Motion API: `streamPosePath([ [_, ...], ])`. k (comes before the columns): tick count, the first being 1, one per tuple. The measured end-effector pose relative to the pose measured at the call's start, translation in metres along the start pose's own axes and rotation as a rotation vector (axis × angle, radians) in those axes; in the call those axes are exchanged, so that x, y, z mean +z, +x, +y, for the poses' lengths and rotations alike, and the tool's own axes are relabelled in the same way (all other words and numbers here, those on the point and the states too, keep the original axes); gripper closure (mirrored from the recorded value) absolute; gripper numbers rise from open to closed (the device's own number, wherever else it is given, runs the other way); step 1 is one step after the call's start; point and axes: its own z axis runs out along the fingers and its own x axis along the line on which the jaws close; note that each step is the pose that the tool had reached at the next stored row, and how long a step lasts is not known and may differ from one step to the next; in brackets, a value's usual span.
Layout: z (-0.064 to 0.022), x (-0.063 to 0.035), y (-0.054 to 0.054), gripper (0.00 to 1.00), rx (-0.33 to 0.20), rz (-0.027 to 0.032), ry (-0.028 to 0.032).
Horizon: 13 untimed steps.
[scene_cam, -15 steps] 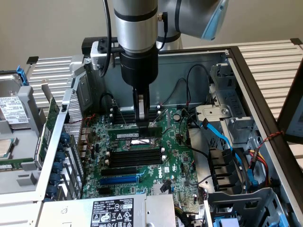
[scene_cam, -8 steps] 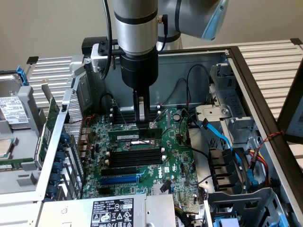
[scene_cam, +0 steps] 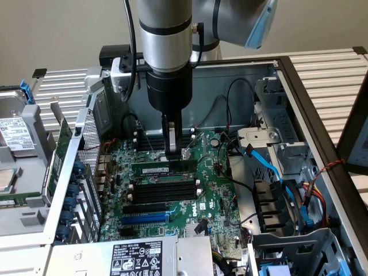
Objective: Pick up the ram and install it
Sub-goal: 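Insert the ram into the slot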
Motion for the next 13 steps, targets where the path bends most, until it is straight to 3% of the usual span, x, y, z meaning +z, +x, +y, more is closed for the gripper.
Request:
streamPosePath([
  [13, 0.0001, 0.0135, 0.002, 0.87, 0.0, 0.0038, 0.0001],
])
